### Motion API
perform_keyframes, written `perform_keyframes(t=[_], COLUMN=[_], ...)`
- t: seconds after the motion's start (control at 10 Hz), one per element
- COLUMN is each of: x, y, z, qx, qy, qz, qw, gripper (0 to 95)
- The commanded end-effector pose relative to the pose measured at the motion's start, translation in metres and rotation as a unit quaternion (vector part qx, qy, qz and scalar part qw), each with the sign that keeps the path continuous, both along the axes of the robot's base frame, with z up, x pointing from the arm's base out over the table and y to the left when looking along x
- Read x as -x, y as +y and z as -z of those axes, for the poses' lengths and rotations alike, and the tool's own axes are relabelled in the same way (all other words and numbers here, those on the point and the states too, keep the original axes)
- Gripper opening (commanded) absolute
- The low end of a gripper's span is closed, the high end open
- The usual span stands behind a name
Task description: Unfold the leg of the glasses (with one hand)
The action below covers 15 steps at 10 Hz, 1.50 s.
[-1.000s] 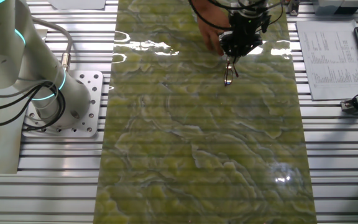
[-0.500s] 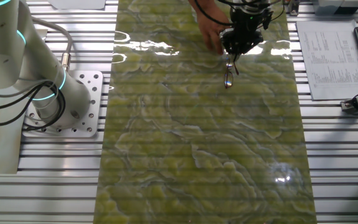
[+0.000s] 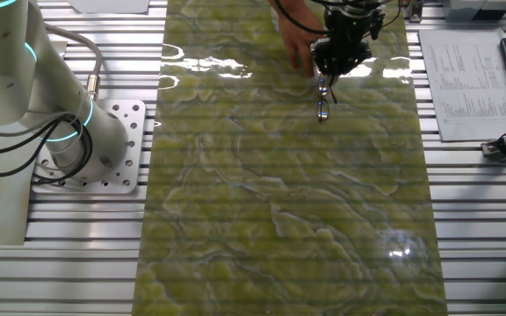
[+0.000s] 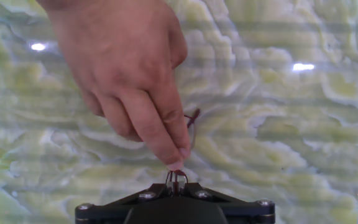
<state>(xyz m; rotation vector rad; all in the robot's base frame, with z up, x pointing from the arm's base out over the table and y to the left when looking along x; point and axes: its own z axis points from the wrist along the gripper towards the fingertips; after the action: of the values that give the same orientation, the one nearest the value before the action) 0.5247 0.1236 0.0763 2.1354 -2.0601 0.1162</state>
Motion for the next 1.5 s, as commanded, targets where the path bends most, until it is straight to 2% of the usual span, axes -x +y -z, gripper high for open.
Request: perform_keyframes(t=[0.1, 0.8, 1.2, 1.5], x=[0.001, -0.001, -0.001, -0.001], y=[0.001, 0.007, 0.008, 0.012], z=[-0.001, -0.007, -0.006, -0.008], qx=[-0.001, -0.001, 0.012, 0.012], qy=[0.0, 0.002, 0.008, 0.008], qz=[0.001, 0.007, 0.01, 0.011], qw=[1.0, 1.0, 0.9999, 0.9998], gripper=[0.0, 0.0, 0.0, 0.0])
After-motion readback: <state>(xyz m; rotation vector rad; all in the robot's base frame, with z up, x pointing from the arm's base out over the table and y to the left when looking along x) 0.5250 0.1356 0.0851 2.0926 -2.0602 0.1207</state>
